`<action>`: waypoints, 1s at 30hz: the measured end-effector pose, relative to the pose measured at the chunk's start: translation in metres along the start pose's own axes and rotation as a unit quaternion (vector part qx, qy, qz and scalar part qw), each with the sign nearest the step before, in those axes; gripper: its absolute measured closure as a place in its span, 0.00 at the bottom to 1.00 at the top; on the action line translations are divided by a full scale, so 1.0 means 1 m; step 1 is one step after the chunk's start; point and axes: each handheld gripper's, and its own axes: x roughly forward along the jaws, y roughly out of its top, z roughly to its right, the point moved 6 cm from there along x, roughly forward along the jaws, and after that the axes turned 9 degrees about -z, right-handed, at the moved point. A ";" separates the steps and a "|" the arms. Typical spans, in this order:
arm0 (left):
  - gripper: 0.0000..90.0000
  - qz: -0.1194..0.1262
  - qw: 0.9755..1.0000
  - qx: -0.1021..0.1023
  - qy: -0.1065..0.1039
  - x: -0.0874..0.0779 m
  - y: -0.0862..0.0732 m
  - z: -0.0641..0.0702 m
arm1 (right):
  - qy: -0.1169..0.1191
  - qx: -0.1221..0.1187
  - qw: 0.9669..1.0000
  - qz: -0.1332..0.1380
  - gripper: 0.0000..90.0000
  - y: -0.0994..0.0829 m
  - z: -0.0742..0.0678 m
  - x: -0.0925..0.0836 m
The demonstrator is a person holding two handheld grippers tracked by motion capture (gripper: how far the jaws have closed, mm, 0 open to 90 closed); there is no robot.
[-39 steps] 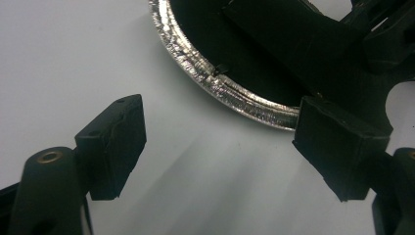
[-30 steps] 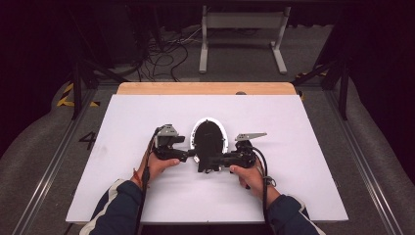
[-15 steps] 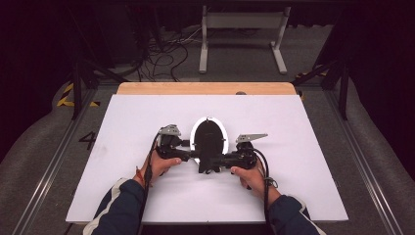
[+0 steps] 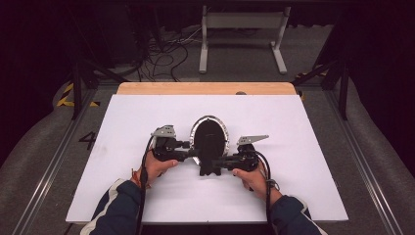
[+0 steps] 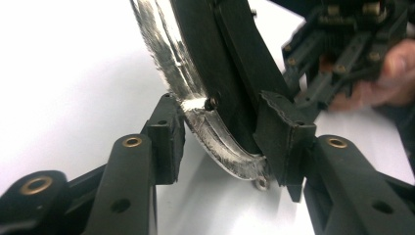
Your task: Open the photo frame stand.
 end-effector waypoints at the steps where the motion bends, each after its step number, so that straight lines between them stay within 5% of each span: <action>1: 0.62 0.001 1.000 0.005 0.009 0.000 0.001 0.002 | -0.002 -0.003 1.000 -0.002 0.83 0.000 -0.001 0.000; 20: 0.74 -0.010 0.999 0.034 -0.001 0.002 0.000 0.012 | -0.024 -0.025 0.999 -0.016 0.85 0.000 -0.008 -0.002; 30: 0.76 0.001 0.999 0.040 0.023 0.002 0.003 0.018 | -0.035 -0.026 0.999 -0.012 0.84 0.001 -0.008 -0.006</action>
